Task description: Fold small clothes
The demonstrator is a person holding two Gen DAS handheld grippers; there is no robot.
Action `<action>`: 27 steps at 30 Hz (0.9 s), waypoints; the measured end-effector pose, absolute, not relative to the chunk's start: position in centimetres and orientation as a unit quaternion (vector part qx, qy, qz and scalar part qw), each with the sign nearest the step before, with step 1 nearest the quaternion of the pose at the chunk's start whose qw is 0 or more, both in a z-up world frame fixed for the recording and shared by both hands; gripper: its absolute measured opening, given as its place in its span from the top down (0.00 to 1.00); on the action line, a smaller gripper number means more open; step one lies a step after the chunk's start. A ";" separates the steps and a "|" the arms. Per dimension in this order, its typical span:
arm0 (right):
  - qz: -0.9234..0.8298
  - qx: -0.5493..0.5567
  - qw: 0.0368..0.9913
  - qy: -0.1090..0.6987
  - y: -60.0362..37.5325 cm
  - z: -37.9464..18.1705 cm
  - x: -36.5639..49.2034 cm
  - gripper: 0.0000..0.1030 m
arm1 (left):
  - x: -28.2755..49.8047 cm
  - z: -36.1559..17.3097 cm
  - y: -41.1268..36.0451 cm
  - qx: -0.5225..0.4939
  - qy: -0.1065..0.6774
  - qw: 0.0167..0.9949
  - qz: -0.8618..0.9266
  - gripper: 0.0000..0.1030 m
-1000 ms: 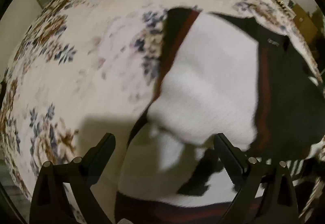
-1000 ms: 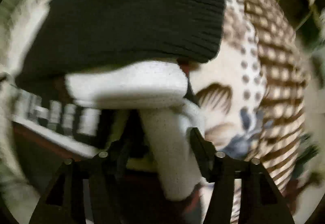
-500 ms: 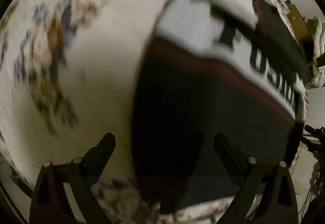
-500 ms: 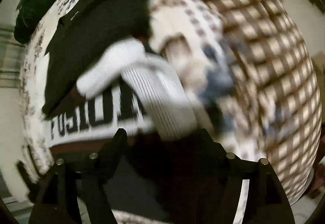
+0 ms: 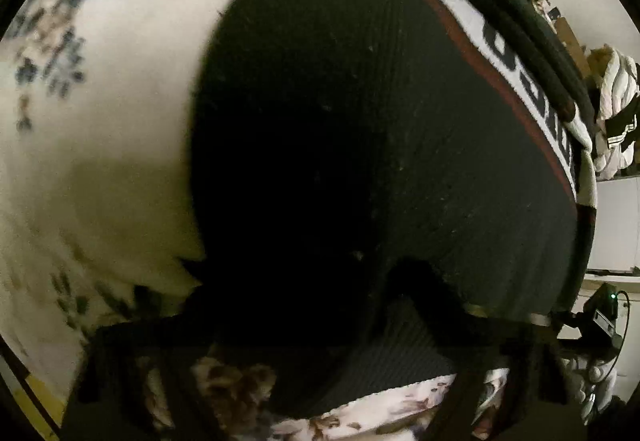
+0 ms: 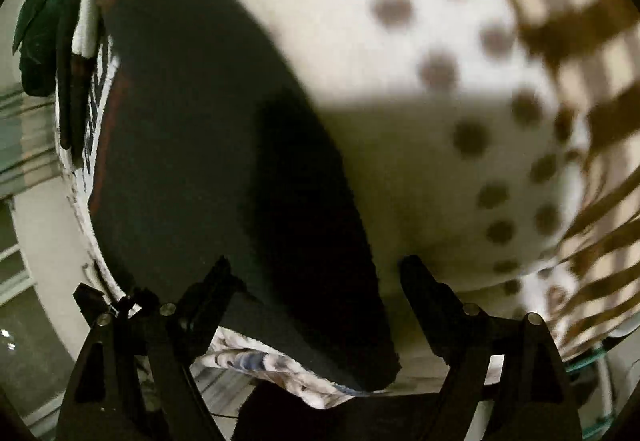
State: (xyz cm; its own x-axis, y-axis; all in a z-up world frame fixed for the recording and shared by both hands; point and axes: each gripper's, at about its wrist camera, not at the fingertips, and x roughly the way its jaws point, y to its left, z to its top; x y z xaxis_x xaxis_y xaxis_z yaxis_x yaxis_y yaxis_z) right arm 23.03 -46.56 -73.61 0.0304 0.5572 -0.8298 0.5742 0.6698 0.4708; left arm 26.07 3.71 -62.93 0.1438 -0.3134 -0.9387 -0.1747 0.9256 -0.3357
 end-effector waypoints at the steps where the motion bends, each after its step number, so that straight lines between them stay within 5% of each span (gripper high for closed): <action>1: -0.006 0.408 0.599 0.690 -46.3 -73.6 22.8 0.18 | 25.8 -62.6 3.8 -0.187 0.646 0.739 -0.048 0.74; 3: -0.016 0.387 0.620 0.683 -45.8 -73.1 22.2 0.53 | 25.1 -61.7 3.5 -0.181 0.629 0.754 -0.061 0.81; 6: -0.012 0.400 0.635 0.660 -45.8 -72.1 21.0 0.80 | 24.1 -60.1 3.1 -0.174 0.605 0.773 -0.074 0.83; 20: -0.044 0.370 0.665 0.647 -48.5 -64.6 16.1 0.86 | 21.9 -54.3 3.5 -0.176 0.574 0.790 -0.121 0.84; 27: -0.018 0.460 0.647 0.608 -48.7 -63.4 19.2 0.86 | 26.0 -51.0 3.8 -0.220 0.565 0.785 -0.125 0.84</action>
State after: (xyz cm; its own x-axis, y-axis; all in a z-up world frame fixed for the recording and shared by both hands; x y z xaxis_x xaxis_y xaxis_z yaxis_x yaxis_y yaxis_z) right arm 19.19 -48.72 -63.38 0.2595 0.5361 -0.8033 0.5830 0.5762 0.5728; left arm 26.04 3.83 -50.96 0.3297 -0.4459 -0.8322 -0.0523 0.8715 -0.4876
